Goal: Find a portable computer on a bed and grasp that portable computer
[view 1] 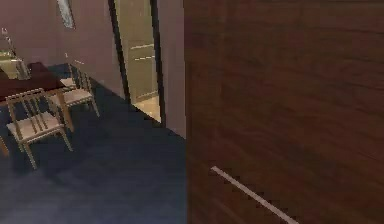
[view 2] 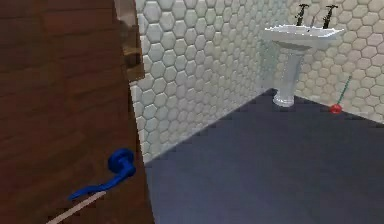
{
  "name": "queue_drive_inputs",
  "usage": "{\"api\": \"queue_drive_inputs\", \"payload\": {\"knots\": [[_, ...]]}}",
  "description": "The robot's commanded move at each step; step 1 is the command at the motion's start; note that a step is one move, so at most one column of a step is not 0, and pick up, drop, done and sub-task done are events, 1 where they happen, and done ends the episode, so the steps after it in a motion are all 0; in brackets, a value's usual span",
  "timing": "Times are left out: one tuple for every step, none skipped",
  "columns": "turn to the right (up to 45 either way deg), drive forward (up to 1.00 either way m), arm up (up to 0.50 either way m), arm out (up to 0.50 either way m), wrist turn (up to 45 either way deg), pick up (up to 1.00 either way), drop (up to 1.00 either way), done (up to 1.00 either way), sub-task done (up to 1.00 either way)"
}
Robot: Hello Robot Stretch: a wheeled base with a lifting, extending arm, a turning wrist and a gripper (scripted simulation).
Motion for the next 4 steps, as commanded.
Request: {"api": "queue_drive_inputs", "payload": {"knots": [[-42.0, 0.0, 0.0, 0.0, 0.0, 0.0, 0.0, 0.0, 0.0], [0.0, 0.4, 0.0, 0.0, 0.0, 0.0, 0.0, 0.0, 0.0], [0.0, 0.4, 0.0, 0.0, 0.0, 0.0, 0.0, 0.0, 0.0], [-24.0, 0.0, 0.0, 0.0, 0.0, 0.0, 0.0, 0.0, 0.0]]}}
